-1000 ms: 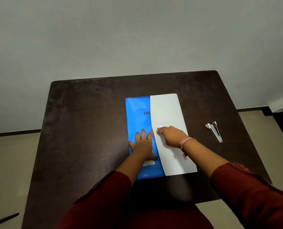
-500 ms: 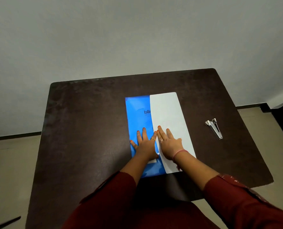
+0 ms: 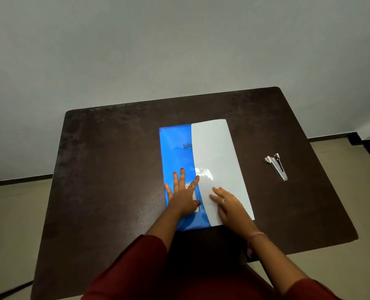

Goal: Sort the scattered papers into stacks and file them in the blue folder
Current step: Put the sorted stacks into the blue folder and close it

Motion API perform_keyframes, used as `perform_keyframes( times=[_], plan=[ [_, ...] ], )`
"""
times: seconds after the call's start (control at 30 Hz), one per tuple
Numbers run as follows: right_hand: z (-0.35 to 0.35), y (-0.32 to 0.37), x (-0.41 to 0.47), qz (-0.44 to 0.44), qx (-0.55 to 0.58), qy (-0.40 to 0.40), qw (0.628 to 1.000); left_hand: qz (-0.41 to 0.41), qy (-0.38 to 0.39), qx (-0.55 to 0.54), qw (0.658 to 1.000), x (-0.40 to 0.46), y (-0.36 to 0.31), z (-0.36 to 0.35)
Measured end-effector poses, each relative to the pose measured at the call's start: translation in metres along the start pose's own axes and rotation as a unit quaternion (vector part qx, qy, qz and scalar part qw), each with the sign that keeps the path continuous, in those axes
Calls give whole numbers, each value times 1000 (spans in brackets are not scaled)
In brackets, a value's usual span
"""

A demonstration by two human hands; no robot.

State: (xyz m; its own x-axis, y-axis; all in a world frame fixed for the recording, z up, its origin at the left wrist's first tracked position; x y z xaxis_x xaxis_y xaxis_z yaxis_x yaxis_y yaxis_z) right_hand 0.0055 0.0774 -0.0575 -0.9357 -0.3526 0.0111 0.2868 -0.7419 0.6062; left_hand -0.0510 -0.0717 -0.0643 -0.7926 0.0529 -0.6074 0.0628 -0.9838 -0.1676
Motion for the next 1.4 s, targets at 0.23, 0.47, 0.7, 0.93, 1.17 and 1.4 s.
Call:
perform_keyframes(
  times=[0.23, 0.47, 0.7, 0.93, 1.17, 1.4],
  plan=[
    [99, -59, -20, -191, -4, -293, 937, 22, -112, -111, 987, -31, -30, 7],
    [123, -116, -29, -359, -24, -254, 897, 80, -77, -17, 994, -29, -32, -23],
    [120, -132, -35, -360, 12, -266, 894, 124, -62, -29, 990, -34, -22, -28],
    [114, -129, -27, -359, 65, -292, 884, 133, -56, -45, 989, -32, -5, -19],
    [86, -81, 3, -285, 85, -294, 908, 130, -43, -19, 990, -26, 9, -11],
    [69, -63, 24, -305, 92, -264, 910, 139, -33, -6, 990, -27, 9, -8]
  ],
)
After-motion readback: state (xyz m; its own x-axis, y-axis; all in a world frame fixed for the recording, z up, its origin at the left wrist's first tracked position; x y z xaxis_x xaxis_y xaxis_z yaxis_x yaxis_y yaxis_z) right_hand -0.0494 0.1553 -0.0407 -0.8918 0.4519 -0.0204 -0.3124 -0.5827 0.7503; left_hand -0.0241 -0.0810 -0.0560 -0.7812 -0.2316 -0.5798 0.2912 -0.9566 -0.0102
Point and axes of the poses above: each hand's wrist, its own x-axis towards the middle knuckle, its own z-axis out of the back of the hand, y = z × x, the point moved 6 cm from there along x, towards the middle knuckle, and after that the axes turned 13 degrees about z, right-handed, at the moved point
